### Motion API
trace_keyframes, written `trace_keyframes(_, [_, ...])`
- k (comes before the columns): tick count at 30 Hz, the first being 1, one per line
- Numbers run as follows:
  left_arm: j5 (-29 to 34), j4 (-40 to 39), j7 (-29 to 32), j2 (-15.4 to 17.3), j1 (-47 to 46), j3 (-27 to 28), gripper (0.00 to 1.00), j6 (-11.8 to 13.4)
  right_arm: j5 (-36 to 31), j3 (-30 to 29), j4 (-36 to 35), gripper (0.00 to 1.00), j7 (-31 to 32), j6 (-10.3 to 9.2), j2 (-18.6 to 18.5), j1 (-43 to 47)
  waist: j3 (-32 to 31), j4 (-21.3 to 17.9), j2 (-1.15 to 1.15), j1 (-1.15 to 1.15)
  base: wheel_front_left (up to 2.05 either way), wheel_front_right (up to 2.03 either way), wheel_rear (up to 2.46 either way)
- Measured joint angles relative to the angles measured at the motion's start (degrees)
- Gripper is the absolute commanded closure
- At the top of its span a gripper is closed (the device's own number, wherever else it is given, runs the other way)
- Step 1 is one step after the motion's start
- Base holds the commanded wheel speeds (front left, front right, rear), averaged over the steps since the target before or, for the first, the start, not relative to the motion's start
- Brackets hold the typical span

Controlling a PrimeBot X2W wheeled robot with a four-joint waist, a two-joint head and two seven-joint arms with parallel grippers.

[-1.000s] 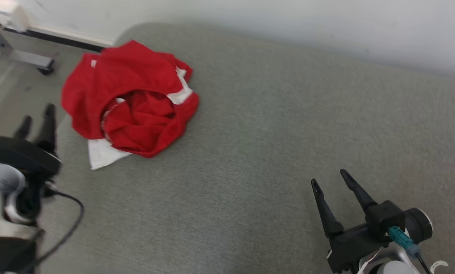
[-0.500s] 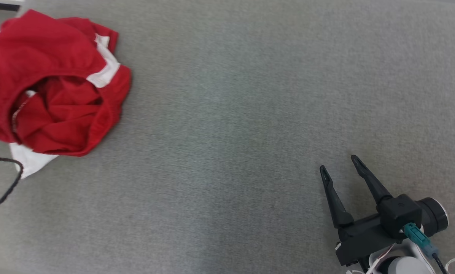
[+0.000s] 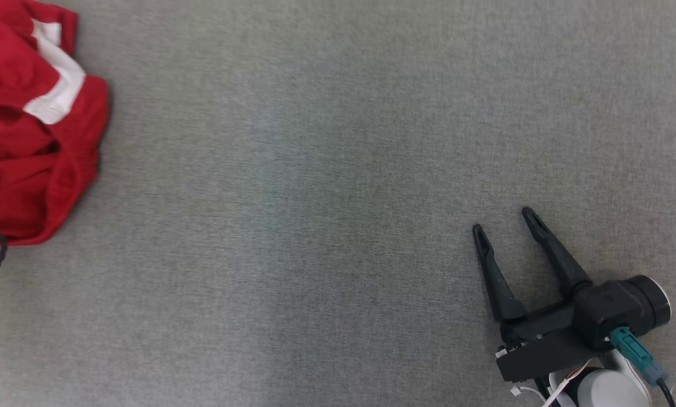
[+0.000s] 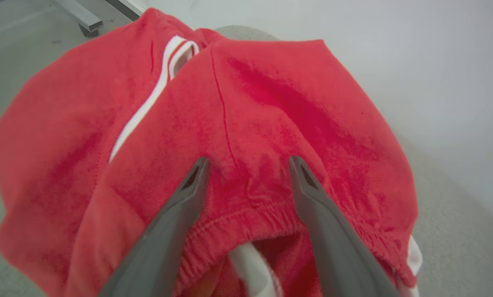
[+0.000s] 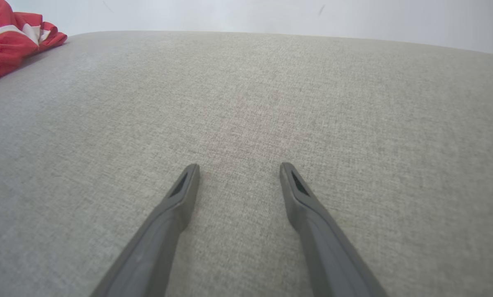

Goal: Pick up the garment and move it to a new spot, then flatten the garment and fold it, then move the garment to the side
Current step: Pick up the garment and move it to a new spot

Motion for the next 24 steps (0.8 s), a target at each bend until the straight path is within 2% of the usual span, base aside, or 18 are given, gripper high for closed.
trace_keyframes(6, [2.5,0.2,0.6,2.0,-0.2,-1.3,0.00,2.3,-0.1,0.2,-1.0,0.00,-1.1,0.14,0.9,-0.6,2.8,-1.6,-0.01,-0.01,0.00,0.00,0.00])
trace_keyframes(7, [3.1,0.2,0.7,2.4,-0.1,-1.6,0.06,2.6,-0.1,0.3,-1.1,0.00,-1.3,0.14,1.0,-0.7,3.1,-1.7,-0.01,-0.01,0.00,0.00,0.00])
trace_keyframes(8, [3.7,0.2,1.0,2.6,-0.1,-1.8,0.57,2.9,-0.1,0.4,-1.1,0.00,-1.4,0.14,1.1,-0.8,3.3,-1.8,-0.02,-0.01,0.00,0.00,0.00])
trace_keyframes(9, [3.8,0.2,1.0,2.7,0.0,-1.9,1.00,3.2,-0.1,0.4,-1.1,0.00,-1.5,0.14,1.2,-0.9,3.5,-1.9,-0.02,-0.01,0.00,0.00,0.00])
trace_keyframes(11, [4.1,0.0,0.6,2.7,0.0,-2.0,1.00,3.3,-0.1,0.5,-1.0,0.00,-1.6,0.14,1.2,-1.2,3.7,-1.9,-0.02,-0.01,0.00,0.00,0.00])
trace_keyframes(15, [4.1,1.8,0.0,4.0,-0.5,-2.3,1.00,1.4,-0.1,0.4,0.1,0.00,-2.0,0.13,1.3,-1.6,3.2,-1.6,-0.02,-0.01,0.00,0.00,0.00])
trace_keyframes(24, [3.6,0.4,-0.9,3.9,-1.5,-3.5,1.00,-1.2,1.0,0.8,4.2,0.00,-2.9,0.04,1.9,-2.4,-0.4,-0.5,-0.01,0.01,0.00,0.00,0.00])
